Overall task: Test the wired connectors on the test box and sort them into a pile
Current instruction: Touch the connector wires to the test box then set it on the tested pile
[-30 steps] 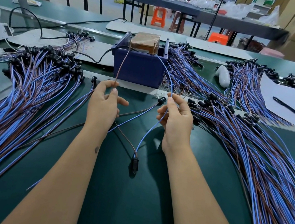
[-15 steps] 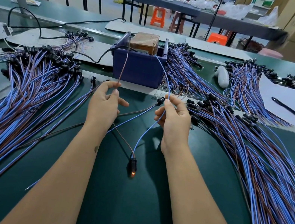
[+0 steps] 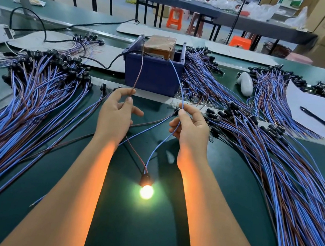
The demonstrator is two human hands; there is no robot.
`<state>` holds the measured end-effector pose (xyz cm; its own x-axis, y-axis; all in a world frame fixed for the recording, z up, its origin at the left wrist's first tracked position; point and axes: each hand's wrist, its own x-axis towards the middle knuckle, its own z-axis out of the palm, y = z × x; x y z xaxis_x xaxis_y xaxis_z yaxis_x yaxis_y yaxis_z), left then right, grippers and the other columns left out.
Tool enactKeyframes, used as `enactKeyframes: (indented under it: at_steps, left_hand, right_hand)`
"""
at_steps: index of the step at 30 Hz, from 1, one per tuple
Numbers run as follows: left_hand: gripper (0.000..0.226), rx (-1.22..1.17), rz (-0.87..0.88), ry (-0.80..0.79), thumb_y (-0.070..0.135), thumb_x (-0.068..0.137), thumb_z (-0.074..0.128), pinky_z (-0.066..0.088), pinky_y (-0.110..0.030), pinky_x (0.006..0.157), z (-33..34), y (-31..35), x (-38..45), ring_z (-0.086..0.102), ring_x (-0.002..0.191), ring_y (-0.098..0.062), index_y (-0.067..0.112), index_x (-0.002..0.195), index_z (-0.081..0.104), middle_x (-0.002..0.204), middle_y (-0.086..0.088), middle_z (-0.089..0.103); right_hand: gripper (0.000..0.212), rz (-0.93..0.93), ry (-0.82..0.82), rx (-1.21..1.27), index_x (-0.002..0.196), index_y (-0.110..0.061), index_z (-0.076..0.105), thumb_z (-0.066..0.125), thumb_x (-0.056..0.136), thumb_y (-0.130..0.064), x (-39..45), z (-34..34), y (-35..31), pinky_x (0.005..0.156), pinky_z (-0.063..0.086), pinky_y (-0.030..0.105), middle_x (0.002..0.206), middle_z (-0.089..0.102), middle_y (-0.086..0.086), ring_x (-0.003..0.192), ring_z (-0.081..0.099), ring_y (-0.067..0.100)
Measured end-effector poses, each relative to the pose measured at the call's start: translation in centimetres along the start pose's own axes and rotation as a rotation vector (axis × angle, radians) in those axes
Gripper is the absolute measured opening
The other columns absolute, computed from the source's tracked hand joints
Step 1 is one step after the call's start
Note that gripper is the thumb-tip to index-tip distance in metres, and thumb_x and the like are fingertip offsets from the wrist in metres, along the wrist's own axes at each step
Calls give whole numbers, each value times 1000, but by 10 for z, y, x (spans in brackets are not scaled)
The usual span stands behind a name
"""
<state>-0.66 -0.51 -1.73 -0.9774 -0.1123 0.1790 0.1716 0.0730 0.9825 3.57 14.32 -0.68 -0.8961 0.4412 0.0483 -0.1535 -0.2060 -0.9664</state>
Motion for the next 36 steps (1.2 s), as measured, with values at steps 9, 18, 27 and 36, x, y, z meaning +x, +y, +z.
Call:
enactKeyframes:
  at_steps: [9,18,27,36]
  left_hand:
    - [22,-3,-2,5,26,104,44,41,-12,48,3,-2,2,44,46,1,44,106,57,71,7,73]
    - [22,-9,5,41,24,105,42,41,-12,48,2,-3,4,46,47,-1,40,109,56,72,7,73]
    - [20,-41,10,60,25,105,42,40,-14,47,1,-6,6,44,46,-4,35,116,55,76,5,74]
    - [20,-35,6,60,26,104,42,42,-12,47,0,-7,7,47,47,-1,39,114,55,76,7,74]
  right_hand:
    - [19,-6,-17,7,98,-23,68,53,98,-11,-2,1,-2,52,47,15,56,58,-4,50,53,7]
    - [19,-9,-28,-5,96,-23,67,53,98,-10,-2,1,-2,53,46,16,54,58,-6,49,52,8]
    - [18,-9,-42,4,102,-19,68,53,98,-10,-3,1,-2,52,45,15,55,57,-4,49,51,8]
    - [18,-21,-48,-15,104,-18,68,53,98,-10,-2,0,-2,53,46,16,56,57,-3,50,52,8]
